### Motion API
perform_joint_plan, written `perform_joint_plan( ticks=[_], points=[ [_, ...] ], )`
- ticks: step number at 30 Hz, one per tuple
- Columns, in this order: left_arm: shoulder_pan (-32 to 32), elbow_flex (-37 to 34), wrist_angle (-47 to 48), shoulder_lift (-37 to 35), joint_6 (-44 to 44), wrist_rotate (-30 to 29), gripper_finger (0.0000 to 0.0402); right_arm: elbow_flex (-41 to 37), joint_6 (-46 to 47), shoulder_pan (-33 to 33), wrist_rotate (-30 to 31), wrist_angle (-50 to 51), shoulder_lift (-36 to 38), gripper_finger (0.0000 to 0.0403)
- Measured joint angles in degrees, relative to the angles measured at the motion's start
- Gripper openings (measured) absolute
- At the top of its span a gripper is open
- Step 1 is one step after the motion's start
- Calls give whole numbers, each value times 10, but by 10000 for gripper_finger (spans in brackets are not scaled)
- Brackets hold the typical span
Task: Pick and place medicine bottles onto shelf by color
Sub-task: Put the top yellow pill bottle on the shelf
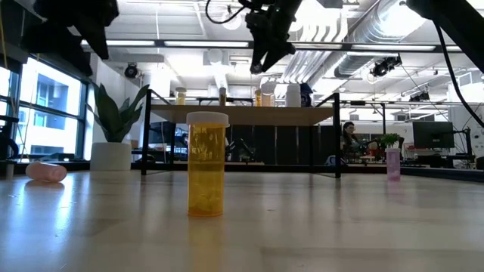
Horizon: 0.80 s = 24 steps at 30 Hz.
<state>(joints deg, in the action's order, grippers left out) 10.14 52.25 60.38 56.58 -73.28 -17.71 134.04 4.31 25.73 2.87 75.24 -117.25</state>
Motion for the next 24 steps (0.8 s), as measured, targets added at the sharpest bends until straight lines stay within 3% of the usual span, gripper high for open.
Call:
perform_joint_plan(
  ticks=[12, 24],
  points=[
    [118, 0, 3, 51, -281, -22, 216, -3, -20, 0, 0, 18, -1, 220],
    [169, 0, 20, 167, -497, 65, 216, -3, -91, 0, 0, 16, -1, 220]
  ],
)
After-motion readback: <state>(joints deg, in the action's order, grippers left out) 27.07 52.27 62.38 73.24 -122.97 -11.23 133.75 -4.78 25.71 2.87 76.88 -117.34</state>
